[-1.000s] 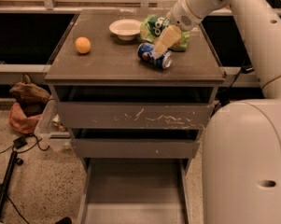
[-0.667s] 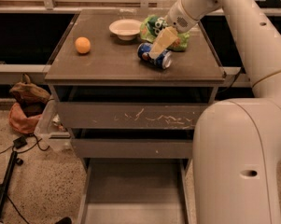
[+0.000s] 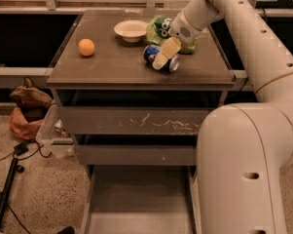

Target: Place pepsi can into bottom drawer

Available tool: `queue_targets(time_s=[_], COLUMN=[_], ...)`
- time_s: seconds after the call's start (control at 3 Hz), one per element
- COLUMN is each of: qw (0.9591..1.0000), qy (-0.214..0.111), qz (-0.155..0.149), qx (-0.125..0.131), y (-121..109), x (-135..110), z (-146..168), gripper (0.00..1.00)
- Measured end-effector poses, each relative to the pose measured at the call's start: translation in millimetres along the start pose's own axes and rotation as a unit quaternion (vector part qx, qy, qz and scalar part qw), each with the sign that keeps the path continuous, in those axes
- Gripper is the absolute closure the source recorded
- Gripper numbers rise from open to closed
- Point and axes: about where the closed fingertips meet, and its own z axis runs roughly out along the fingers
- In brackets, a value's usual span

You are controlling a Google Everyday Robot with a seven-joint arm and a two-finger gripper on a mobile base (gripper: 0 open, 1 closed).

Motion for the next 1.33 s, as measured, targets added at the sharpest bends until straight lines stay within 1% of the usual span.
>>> queue_targets(time_s=[0.67,1.0,1.33], qw=[0.9996,0.9992,0.9992], qy=[0.011,0.013,0.013], qz=[0.003,0.004,0.004], qx=[-0.026,-0.037,-0.039], y=[8,8,8], x=[3,7,7], z=[26,38,40], gripper=[0.0,0.18,0.41])
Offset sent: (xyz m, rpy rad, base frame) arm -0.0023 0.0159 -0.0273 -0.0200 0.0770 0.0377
